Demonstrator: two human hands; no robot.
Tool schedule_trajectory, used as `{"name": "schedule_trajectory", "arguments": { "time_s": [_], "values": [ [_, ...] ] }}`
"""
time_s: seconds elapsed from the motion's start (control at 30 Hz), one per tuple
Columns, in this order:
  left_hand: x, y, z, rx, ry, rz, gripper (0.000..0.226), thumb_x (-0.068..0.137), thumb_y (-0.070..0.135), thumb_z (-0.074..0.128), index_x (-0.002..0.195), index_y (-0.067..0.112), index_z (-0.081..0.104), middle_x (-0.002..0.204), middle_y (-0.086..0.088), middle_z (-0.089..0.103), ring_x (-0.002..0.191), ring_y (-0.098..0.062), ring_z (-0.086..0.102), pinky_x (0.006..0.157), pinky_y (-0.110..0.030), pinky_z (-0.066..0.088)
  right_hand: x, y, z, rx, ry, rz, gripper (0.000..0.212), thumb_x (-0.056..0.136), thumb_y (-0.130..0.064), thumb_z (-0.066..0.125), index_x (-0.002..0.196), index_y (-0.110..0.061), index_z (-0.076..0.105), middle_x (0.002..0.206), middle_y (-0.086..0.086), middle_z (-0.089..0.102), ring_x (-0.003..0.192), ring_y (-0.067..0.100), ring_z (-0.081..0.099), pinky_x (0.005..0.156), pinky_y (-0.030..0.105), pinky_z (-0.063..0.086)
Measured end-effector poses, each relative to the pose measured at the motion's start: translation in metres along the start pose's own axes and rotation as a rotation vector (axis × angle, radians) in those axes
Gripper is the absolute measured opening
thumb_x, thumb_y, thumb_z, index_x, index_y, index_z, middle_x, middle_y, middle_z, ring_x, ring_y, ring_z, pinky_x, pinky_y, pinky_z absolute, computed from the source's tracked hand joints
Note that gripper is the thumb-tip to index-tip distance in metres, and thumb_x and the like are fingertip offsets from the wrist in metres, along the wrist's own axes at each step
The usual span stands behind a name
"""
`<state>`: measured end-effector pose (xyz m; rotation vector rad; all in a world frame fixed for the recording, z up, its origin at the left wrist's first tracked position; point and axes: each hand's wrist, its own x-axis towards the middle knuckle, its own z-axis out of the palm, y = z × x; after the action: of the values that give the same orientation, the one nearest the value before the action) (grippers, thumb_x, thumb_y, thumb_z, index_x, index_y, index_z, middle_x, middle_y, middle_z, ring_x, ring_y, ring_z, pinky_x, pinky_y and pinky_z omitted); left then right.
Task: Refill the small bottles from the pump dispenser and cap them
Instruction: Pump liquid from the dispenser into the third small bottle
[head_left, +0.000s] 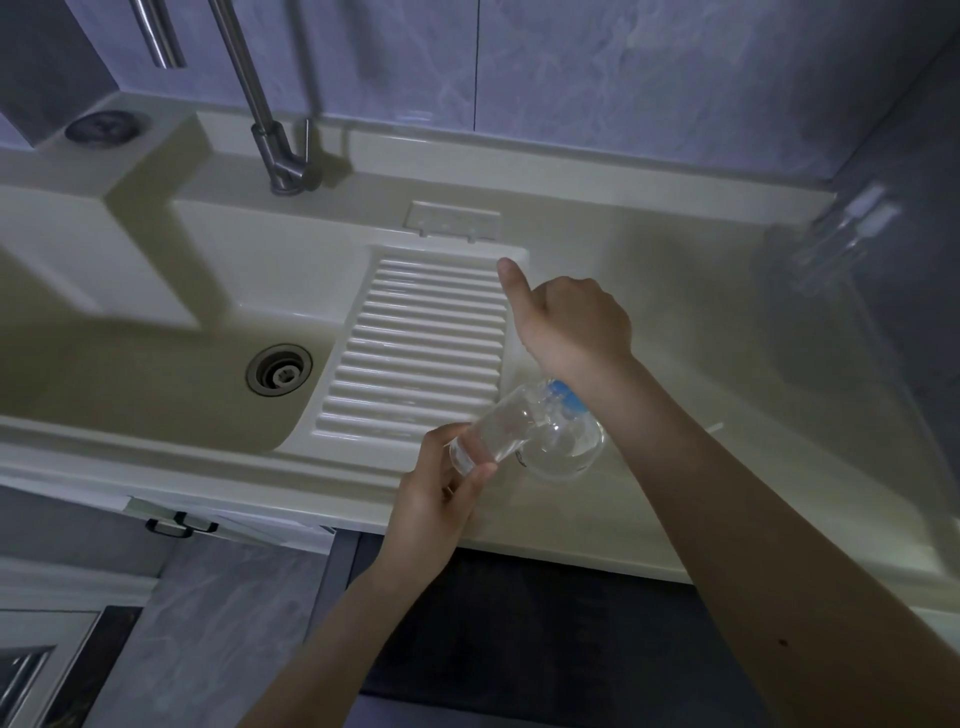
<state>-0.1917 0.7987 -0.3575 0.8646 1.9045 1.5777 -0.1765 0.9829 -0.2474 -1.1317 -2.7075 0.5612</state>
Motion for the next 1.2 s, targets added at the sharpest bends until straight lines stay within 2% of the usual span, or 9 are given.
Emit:
{"name": "schedule_trajectory", "arguments": {
  "time_s": [0.17,0.33,0.5,0.67,0.73,0.83,0.93,1.1,1.2],
  "values": [
    [0.0,0.0,-0.002,0.001,0.008,-0.002,0.027,0.092,0.022,0.059,0.11,0.038,0.047,0.073,0.016,0.058,0.053,-0.012,0.048,0.05,-0.032,0.044,0.0,-0.002,0.0,-0.003,-0.005,-0.003,0.075,0.094,-0.064,0.013,0.056,-0.01,0.049,0.056,0.002,0.051,0.052,0.017,0.049,0.051,0.024,0.033],
    [0.001,0.006,-0.001,-0.04,0.029,0.001,0.028,0.092,0.014,0.058,0.109,0.035,0.048,0.081,0.017,0.06,0.056,-0.008,0.05,0.052,-0.029,0.045,0.004,-0.002,-0.004,0.066,0.02,-0.001,0.086,0.093,-0.065,0.011,0.066,-0.004,0.065,0.066,0.004,0.066,0.059,0.02,0.059,0.06,0.028,0.042],
    [0.001,0.011,0.002,-0.091,0.035,0.035,0.023,0.088,0.025,0.056,0.108,0.031,0.048,0.087,0.013,0.061,0.058,-0.009,0.051,0.055,-0.03,0.046,0.008,0.0,-0.013,0.132,0.069,-0.036,0.086,0.094,-0.065,0.013,0.079,-0.004,0.072,0.079,0.006,0.072,0.07,0.021,0.064,0.068,0.03,0.043],
    [0.003,0.011,0.001,-0.063,0.027,0.044,0.023,0.092,0.018,0.057,0.111,0.025,0.047,0.089,0.013,0.059,0.055,-0.012,0.048,0.055,-0.034,0.046,0.006,0.002,-0.012,0.137,0.054,-0.016,0.085,0.094,-0.064,0.014,0.077,-0.002,0.071,0.076,0.008,0.071,0.071,0.024,0.064,0.07,0.031,0.045],
    [0.003,0.011,0.001,-0.056,0.025,0.043,0.024,0.091,0.021,0.057,0.112,0.027,0.047,0.091,0.014,0.06,0.055,-0.012,0.049,0.055,-0.032,0.046,0.006,0.0,-0.011,0.123,0.07,-0.015,0.085,0.095,-0.063,0.015,0.071,-0.001,0.068,0.07,0.008,0.069,0.066,0.023,0.062,0.065,0.03,0.043],
    [0.001,0.008,0.001,-0.044,0.01,-0.005,0.025,0.093,0.017,0.058,0.113,0.027,0.046,0.087,0.016,0.06,0.055,-0.01,0.049,0.054,-0.029,0.046,0.002,-0.003,-0.007,0.026,0.069,-0.038,0.078,0.096,-0.061,0.014,0.053,-0.007,0.049,0.056,0.005,0.054,0.052,0.02,0.05,0.053,0.027,0.034],
    [-0.002,0.004,0.002,-0.039,0.011,-0.044,0.027,0.092,0.016,0.058,0.112,0.028,0.047,0.075,0.018,0.059,0.053,-0.006,0.049,0.052,-0.023,0.043,-0.003,-0.005,-0.003,-0.031,0.032,-0.03,0.073,0.096,-0.061,0.014,0.05,-0.01,0.041,0.053,0.002,0.046,0.05,0.017,0.045,0.049,0.026,0.028],
    [-0.003,0.003,0.005,-0.046,0.012,-0.043,0.026,0.092,0.014,0.058,0.112,0.027,0.047,0.073,0.016,0.059,0.051,-0.007,0.048,0.05,-0.023,0.042,-0.003,-0.006,-0.003,-0.039,0.017,-0.024,0.073,0.096,-0.061,0.013,0.05,-0.011,0.039,0.052,0.001,0.044,0.049,0.017,0.044,0.049,0.026,0.029],
    [-0.002,0.007,0.003,-0.076,0.019,-0.028,0.026,0.092,0.012,0.058,0.111,0.027,0.047,0.074,0.016,0.059,0.052,-0.008,0.048,0.05,-0.024,0.043,-0.001,-0.005,-0.004,0.061,0.02,-0.023,0.08,0.095,-0.062,0.013,0.058,-0.005,0.054,0.06,0.003,0.06,0.055,0.02,0.055,0.059,0.028,0.043]
  ]
}}
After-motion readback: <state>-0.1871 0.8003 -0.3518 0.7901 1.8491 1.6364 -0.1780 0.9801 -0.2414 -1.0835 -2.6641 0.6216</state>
